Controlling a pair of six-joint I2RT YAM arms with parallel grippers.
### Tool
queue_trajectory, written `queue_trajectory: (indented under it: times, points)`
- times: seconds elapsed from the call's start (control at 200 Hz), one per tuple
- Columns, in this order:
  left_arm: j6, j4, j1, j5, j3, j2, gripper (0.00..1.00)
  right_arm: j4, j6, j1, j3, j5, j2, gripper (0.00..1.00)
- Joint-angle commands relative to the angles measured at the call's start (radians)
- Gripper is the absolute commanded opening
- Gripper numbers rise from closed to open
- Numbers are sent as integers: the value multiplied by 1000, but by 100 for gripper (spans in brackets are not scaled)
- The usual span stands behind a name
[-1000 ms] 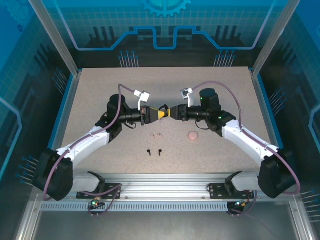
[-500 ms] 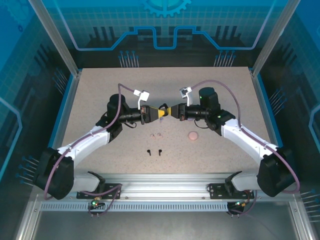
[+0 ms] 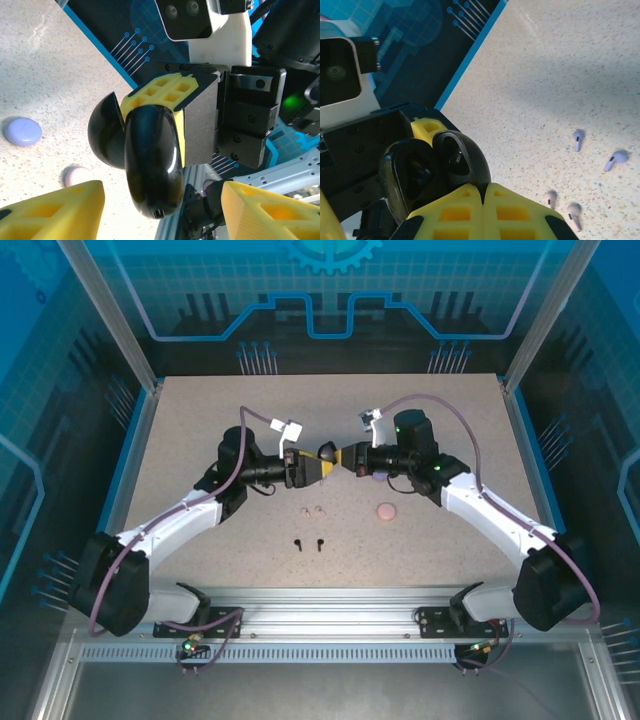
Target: Insert wireless bluetooth earbuds into charging case
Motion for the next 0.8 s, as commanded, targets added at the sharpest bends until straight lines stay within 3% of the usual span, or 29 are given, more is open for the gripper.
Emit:
queue_trajectory:
  times: [0.0, 0.33, 0.795]
  points:
    - [84, -105, 13, -9, 83, 5, 70, -83, -47, -1, 58, 58, 8, 0]
    - [226, -337, 50, -4, 218, 21, 88, -148, -76, -54, 111, 69, 17, 0]
    - [388, -568, 112, 99, 408, 139, 97, -286, -256, -103, 189, 57, 20, 0]
